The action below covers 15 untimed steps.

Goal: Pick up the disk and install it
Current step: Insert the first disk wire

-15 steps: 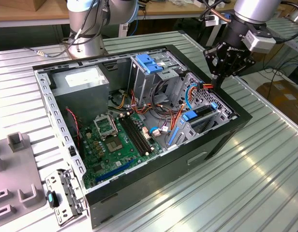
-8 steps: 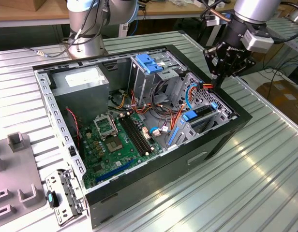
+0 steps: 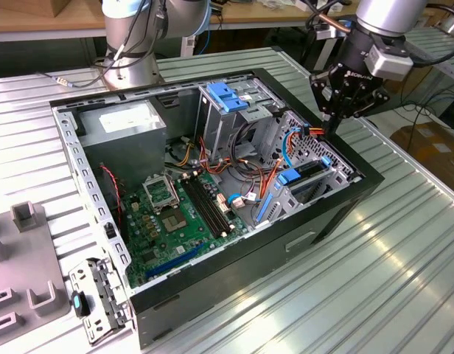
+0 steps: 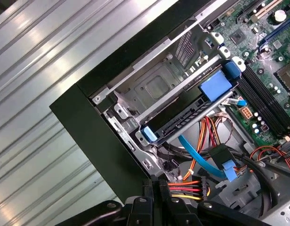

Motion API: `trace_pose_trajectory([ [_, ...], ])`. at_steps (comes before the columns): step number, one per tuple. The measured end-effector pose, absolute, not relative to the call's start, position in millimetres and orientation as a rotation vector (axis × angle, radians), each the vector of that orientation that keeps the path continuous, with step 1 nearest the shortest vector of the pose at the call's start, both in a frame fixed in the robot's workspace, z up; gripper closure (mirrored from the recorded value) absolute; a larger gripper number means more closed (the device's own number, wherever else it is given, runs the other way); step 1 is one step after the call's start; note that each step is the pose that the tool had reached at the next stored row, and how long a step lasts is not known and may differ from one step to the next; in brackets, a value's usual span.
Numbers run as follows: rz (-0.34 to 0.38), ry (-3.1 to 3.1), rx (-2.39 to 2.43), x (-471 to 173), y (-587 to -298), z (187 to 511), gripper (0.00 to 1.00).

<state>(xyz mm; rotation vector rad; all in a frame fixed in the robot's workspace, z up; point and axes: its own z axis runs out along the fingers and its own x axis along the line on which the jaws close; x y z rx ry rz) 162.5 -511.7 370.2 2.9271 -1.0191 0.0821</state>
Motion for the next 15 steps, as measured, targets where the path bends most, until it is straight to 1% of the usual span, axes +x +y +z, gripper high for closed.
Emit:
trace_pose_trajectory([
  [15, 0.079, -1.163, 2.870, 161.0, -511.7, 369.6, 0.83],
])
